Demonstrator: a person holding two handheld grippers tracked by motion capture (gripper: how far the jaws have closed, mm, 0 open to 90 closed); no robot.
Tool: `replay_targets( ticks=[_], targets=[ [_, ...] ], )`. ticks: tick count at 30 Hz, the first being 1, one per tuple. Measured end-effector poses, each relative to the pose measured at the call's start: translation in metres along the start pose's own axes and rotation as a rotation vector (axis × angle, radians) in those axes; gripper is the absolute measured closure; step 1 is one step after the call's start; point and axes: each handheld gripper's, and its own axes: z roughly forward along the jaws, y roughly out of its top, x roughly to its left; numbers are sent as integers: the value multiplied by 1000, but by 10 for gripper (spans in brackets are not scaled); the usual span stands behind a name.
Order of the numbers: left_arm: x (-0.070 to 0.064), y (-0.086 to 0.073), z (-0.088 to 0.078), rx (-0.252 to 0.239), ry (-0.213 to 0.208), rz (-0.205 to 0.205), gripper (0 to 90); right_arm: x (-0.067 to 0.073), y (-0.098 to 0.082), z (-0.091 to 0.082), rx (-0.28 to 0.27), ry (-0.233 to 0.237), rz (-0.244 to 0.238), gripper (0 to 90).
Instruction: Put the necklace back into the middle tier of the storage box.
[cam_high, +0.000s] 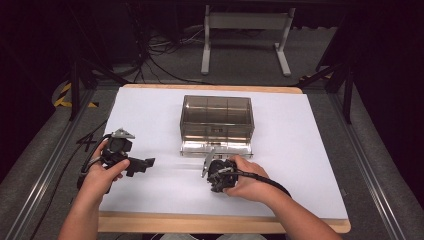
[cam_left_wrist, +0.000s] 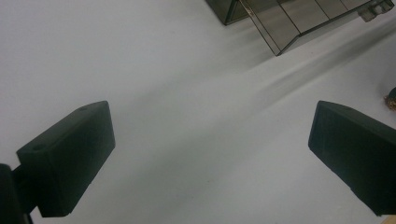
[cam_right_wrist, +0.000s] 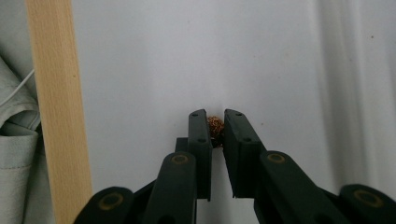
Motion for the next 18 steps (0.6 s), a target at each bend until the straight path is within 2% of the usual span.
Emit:
replay_targets(
  ticks=[18],
  targets=[
    [0, 0, -1, -3, 1, 0, 12, 0, 2, -22, -43, -12, 4, 824]
  ],
)
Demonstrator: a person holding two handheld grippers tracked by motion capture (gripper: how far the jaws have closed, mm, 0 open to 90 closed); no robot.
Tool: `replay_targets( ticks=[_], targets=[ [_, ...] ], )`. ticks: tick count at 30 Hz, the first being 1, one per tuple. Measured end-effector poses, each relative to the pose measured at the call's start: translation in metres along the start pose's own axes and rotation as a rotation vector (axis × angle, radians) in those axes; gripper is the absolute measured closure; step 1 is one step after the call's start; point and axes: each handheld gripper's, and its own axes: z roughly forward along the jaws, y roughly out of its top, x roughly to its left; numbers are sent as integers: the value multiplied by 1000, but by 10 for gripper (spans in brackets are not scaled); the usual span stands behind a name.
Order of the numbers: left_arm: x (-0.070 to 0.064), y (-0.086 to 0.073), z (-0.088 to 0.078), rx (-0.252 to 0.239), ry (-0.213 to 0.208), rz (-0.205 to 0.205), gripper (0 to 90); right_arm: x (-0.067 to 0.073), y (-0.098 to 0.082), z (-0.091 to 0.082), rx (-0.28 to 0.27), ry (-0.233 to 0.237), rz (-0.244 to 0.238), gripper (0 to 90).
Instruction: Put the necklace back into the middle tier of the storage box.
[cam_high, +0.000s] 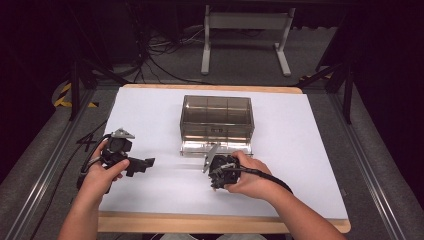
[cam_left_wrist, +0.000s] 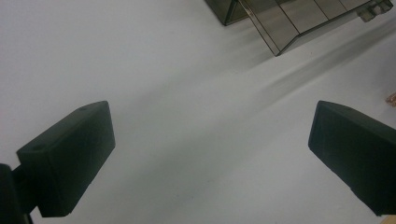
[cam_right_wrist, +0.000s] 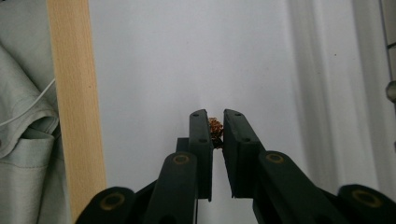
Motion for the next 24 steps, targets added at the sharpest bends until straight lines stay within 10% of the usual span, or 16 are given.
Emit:
replay_targets(
  ticks=[24],
  targets=[
    [0, 0, 0, 0, -3, 0, 12, -5, 5, -26, -56, -3, 33, 824]
  ],
)
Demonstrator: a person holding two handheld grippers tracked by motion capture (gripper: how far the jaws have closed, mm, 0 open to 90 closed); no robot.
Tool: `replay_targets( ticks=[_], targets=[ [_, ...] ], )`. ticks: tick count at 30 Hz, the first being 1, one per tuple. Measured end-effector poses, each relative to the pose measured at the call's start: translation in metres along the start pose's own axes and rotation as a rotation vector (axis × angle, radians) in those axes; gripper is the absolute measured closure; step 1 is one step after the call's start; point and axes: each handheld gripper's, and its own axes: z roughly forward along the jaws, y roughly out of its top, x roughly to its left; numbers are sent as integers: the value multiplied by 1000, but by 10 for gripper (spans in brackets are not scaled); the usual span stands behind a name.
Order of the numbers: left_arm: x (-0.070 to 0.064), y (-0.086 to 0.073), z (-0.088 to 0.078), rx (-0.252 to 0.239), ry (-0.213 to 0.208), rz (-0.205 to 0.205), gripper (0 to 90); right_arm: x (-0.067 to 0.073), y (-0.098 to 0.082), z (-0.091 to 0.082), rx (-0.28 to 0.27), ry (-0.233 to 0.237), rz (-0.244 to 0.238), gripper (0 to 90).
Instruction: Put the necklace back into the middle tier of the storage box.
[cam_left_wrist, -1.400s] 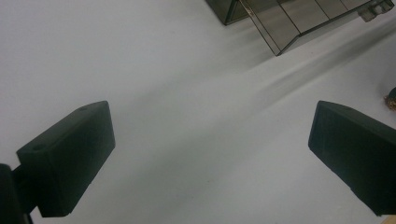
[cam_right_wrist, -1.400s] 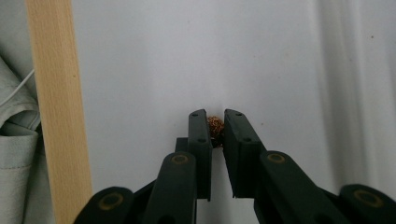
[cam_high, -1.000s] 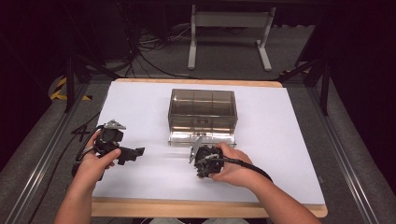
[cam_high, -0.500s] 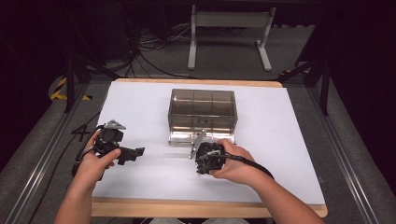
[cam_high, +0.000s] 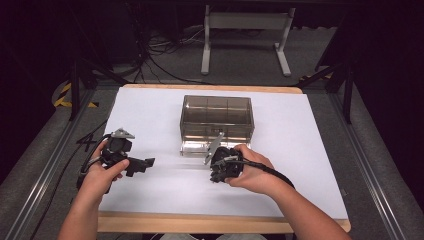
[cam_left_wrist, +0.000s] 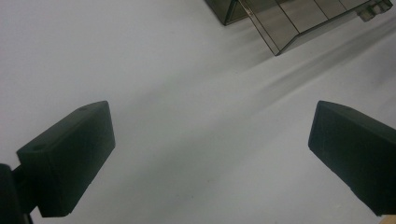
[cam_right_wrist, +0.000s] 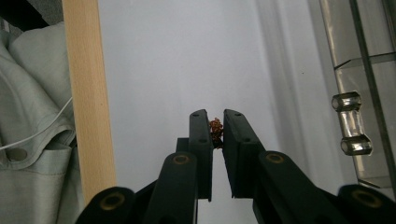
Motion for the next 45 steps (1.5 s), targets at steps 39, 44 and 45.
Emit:
replay_targets(
  ticks=[39, 44, 45],
  targets=[
    [0, 0, -1, -1, -3, 1, 12, -19, 7, -41, -105, -5, 85, 824],
    [0, 0, -1, 0, -1, 3, 12, -22, 7, -44, -124, -10, 97, 824],
    [0, 0, -1, 0, -2, 3, 12, -23, 7, -45, -127, -10, 101, 824]
  ],
)
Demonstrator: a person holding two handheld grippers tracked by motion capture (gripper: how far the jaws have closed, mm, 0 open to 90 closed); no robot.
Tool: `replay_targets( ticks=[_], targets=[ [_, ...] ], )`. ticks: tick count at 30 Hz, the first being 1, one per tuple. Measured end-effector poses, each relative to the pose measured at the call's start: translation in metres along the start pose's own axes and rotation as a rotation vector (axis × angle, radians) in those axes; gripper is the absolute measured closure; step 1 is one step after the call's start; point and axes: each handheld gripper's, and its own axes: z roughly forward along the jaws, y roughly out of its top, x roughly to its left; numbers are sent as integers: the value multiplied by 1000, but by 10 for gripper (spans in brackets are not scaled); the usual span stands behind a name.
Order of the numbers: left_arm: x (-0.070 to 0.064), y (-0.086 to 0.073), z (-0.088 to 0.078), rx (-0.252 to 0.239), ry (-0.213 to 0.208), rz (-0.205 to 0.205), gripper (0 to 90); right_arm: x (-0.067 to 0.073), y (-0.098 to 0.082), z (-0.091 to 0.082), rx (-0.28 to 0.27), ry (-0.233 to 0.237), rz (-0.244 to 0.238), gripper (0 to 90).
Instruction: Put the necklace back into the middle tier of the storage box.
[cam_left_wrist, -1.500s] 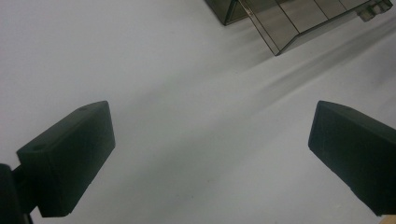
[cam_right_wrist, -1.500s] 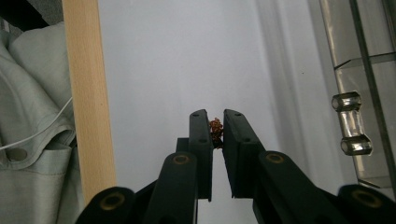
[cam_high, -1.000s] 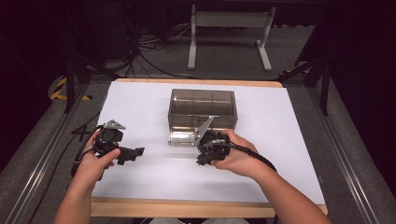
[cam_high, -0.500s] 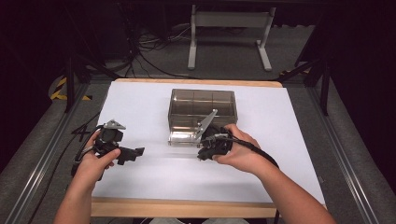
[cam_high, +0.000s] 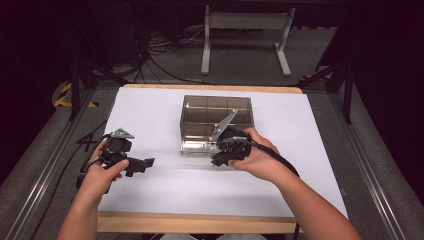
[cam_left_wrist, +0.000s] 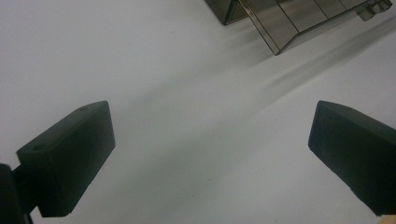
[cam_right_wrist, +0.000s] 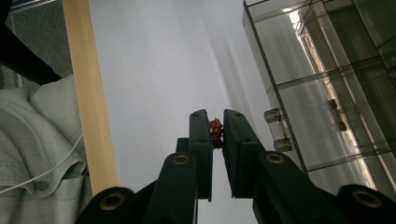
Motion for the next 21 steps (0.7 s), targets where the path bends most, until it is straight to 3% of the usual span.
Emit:
replay_targets(
  ticks=[21],
  targets=[
    [0, 0, 0, 1, 0, 1, 12, -15, 2, -13, -65, -30, 71, 824]
  ],
)
